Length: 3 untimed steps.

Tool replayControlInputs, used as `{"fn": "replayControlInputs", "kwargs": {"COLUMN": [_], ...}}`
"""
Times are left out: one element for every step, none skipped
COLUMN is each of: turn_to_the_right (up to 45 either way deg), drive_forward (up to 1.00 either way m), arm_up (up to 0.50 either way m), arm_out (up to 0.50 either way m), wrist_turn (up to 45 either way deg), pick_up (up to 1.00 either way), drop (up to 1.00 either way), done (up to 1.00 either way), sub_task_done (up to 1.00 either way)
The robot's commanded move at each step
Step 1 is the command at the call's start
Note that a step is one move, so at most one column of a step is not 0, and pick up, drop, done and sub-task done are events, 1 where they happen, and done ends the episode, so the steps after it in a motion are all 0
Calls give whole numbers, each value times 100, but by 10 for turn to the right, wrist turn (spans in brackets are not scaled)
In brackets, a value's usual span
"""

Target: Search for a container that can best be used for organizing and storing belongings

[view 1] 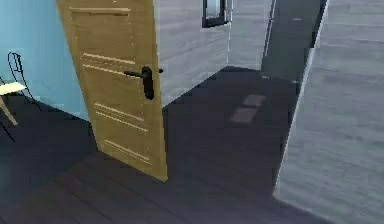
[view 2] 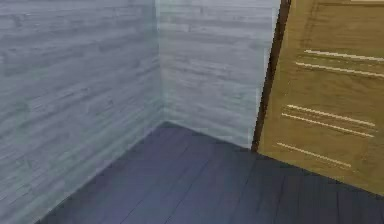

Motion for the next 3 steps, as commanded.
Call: {"fn": "replayControlInputs", "kwargs": {"turn_to_the_right": [-450,-120,0], "drive_forward": [0,0,100], "arm_up": [0,0,0], "arm_out": [0,0,0], "wrist_turn": [0,0,0], "pick_up": [0,0,0], "drop": [0,0,0], "done": [0,0,0], "sub_task_done": [0,0,0]}}
